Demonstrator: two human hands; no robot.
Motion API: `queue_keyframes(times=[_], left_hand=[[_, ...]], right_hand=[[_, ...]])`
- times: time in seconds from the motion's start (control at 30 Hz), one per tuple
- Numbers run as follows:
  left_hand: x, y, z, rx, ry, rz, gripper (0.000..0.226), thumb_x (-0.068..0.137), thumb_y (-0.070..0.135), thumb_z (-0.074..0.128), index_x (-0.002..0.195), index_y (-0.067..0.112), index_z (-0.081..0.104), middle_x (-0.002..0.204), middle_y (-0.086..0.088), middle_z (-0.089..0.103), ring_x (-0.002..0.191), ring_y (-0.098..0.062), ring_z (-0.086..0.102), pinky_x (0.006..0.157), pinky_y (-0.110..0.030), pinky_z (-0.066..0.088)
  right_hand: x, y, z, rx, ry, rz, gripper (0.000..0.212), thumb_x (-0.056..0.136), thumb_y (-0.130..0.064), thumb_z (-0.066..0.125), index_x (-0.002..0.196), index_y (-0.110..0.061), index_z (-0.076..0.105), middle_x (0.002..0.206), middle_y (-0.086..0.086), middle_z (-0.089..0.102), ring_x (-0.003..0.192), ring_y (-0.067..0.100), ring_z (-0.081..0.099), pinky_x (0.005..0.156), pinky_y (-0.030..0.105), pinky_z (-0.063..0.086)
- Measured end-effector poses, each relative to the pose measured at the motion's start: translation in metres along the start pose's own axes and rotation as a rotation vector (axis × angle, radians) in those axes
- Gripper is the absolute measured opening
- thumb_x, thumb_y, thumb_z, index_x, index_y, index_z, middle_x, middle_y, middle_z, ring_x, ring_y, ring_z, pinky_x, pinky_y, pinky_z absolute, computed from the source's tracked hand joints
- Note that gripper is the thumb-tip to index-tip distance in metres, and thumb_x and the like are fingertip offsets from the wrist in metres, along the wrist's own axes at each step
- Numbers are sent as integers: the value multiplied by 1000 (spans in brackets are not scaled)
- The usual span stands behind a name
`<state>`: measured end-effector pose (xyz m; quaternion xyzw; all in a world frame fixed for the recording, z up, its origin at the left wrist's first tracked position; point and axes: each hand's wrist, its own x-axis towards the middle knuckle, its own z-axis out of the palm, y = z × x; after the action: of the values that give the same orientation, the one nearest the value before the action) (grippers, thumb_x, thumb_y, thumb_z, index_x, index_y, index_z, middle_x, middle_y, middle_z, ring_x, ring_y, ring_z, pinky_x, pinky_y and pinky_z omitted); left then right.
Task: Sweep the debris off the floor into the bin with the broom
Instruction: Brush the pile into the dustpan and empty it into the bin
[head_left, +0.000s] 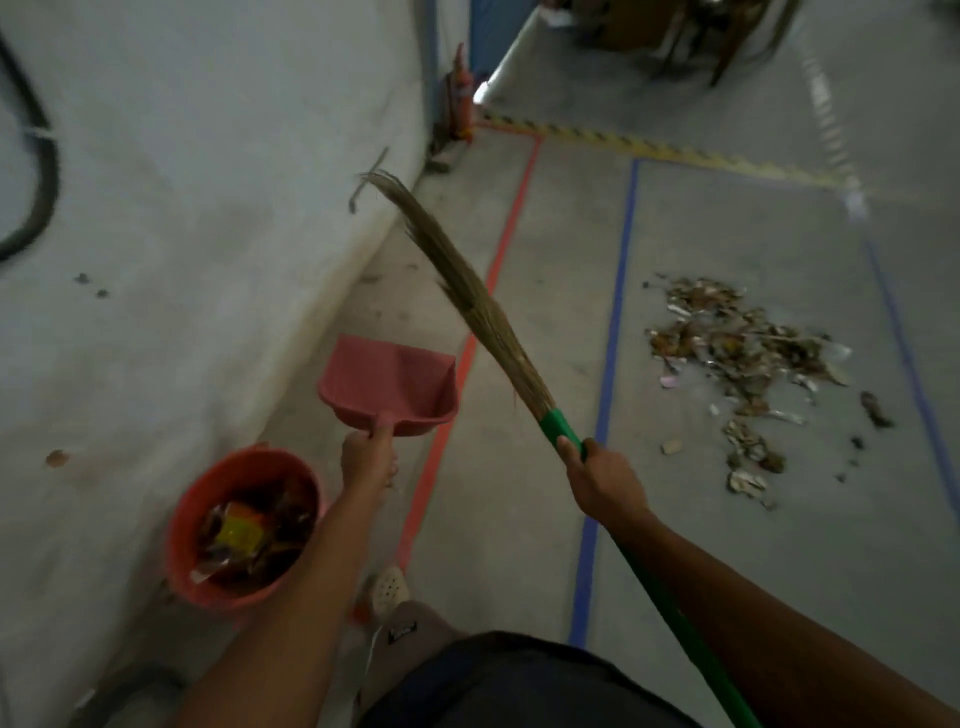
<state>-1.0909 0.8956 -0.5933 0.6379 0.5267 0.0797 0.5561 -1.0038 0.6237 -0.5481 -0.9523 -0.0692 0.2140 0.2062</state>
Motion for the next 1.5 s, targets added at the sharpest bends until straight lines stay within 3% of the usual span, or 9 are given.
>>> queue_keyframes(times=[0.27, 0.5, 0.8, 1.07, 1.5], left_hand=[[-11, 103, 127, 25, -188, 177, 53, 89, 55, 58, 61, 10, 53, 51, -6, 54, 36, -20, 46, 41, -22, 34], [29, 172, 241, 77, -386, 251, 45, 90, 51, 62, 81, 7, 57, 56, -8, 53, 31, -12, 42, 35, -17, 30], [59, 232, 373, 221, -614, 236, 44, 89, 50, 62, 74, 10, 52, 60, -9, 54, 36, -15, 43, 37, -19, 29], [51, 236, 486, 394, -731, 195, 42, 92, 46, 61, 73, 11, 51, 61, -9, 50, 38, -15, 41, 38, -19, 28], [28, 168, 687, 713, -673, -17, 36, 94, 38, 62, 72, 12, 52, 57, -8, 46, 30, -10, 37, 37, -12, 26]], right_hand=[[32, 77, -83, 214, 161, 279, 52, 97, -66, 32, 81, -20, 53, 77, 8, 66, 68, 25, 67, 68, 45, 60], [96, 125, -123, 386, 241, 522, 54, 98, -61, 39, 94, -11, 58, 79, 11, 67, 65, 24, 69, 59, 40, 62], [152, 180, -158, 538, 253, 807, 43, 100, -48, 48, 102, -5, 54, 83, 13, 66, 62, 21, 62, 61, 37, 59], [180, 254, -169, 629, 167, 951, 35, 99, -44, 53, 100, -9, 55, 85, 12, 66, 64, 20, 63, 60, 33, 58], [265, 449, -152, 640, -172, 1042, 43, 97, -52, 50, 102, -10, 57, 84, 11, 67, 63, 18, 63, 57, 32, 58]])
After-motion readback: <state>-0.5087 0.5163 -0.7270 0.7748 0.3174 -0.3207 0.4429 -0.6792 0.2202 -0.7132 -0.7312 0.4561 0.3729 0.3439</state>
